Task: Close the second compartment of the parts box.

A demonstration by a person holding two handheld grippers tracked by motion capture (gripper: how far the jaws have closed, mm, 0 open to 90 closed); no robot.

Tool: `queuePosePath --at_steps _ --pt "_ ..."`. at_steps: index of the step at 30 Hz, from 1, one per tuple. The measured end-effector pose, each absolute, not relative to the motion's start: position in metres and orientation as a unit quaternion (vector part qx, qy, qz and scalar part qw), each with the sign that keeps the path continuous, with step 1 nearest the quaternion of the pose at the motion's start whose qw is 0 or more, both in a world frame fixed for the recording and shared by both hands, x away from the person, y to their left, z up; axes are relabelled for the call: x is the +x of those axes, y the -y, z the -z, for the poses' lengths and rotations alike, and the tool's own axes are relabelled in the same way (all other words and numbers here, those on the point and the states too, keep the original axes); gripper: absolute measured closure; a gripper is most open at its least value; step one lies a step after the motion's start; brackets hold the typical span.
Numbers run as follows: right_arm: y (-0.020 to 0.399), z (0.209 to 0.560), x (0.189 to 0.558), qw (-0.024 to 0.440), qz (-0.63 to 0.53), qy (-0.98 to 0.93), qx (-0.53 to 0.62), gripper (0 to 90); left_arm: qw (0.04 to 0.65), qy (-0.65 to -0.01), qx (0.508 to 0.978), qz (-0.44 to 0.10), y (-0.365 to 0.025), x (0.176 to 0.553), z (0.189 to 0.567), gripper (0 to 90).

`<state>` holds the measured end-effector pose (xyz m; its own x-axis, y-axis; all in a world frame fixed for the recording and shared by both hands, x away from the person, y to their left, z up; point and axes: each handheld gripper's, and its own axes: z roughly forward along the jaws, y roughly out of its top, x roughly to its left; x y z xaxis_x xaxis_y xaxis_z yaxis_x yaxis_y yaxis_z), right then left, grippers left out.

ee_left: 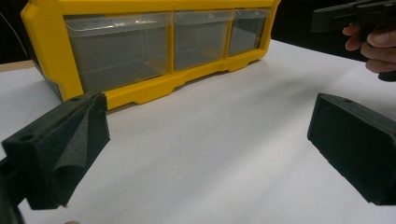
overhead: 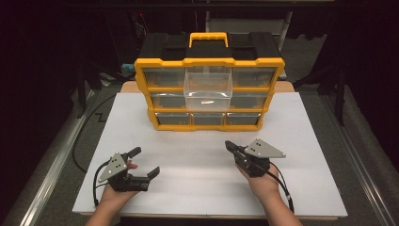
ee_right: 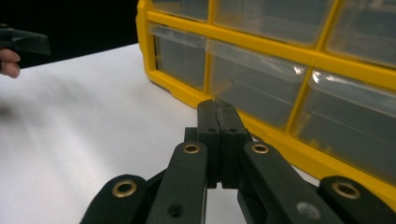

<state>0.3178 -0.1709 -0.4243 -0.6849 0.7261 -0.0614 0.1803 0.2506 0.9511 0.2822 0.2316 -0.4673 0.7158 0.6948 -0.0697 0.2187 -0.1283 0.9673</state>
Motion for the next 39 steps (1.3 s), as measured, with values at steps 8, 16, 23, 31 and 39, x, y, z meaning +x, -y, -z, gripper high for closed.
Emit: queuePosePath --at_steps 8,16,23,31,39 --pt "0.156 0.417 0.321 0.253 -0.544 -0.746 0.291 90.0 0.581 -0.317 0.721 -0.205 -0.232 0.282 0.467 0.4" --pt "0.149 0.407 0.324 0.257 -0.549 -0.741 0.288 90.0 0.581 -0.316 0.722 -0.204 -0.232 0.283 0.467 0.4" --pt "0.143 0.393 0.325 0.262 -0.556 -0.738 0.280 90.0 0.582 -0.314 0.722 -0.205 -0.232 0.282 0.467 0.4" --pt "0.137 0.379 0.328 0.267 -0.561 -0.733 0.276 90.0 0.583 -0.314 0.721 -0.205 -0.232 0.282 0.467 0.5" --pt "0.134 0.366 0.331 0.275 -0.562 -0.731 0.272 90.0 0.582 -0.312 0.722 -0.205 -0.232 0.281 0.467 0.4"
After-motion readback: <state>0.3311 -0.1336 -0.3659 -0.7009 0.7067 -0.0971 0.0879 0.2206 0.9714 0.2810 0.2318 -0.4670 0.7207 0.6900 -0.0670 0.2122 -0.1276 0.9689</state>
